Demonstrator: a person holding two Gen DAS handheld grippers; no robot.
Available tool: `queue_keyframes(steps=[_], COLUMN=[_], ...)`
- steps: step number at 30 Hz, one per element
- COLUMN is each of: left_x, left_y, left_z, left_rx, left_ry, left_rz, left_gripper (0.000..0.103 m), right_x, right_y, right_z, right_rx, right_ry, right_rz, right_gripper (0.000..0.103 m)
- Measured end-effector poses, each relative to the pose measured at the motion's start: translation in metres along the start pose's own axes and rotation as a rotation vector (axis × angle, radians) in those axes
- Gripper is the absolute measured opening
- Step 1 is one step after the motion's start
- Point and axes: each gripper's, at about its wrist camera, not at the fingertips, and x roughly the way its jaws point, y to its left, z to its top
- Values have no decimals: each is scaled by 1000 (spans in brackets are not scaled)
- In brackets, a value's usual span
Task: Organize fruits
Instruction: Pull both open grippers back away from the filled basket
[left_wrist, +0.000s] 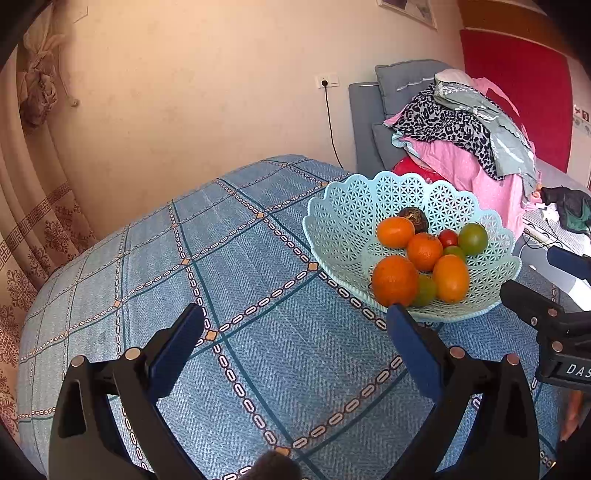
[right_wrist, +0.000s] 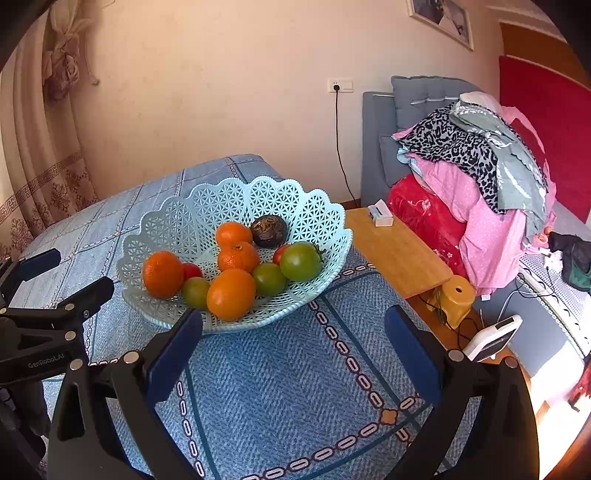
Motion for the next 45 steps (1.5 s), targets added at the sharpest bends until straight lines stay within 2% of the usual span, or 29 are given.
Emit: queue_keyframes(steps=[10, 20, 45], left_x=[1, 4, -1], left_y=[-3, -7, -9], left_z=[-1, -3, -5], left_rx=[17, 52, 85], left_ry=[-1, 8, -7], left_rz=[11, 71, 86], left_gripper=[100, 100, 100], right_x=[4, 6, 7], right_y=[3, 6, 9], right_z=[0, 0, -1], right_rx=[-6, -17, -16], right_ry=[9, 7, 8], right_rz=[2, 1, 3], right_gripper=[98, 98, 98])
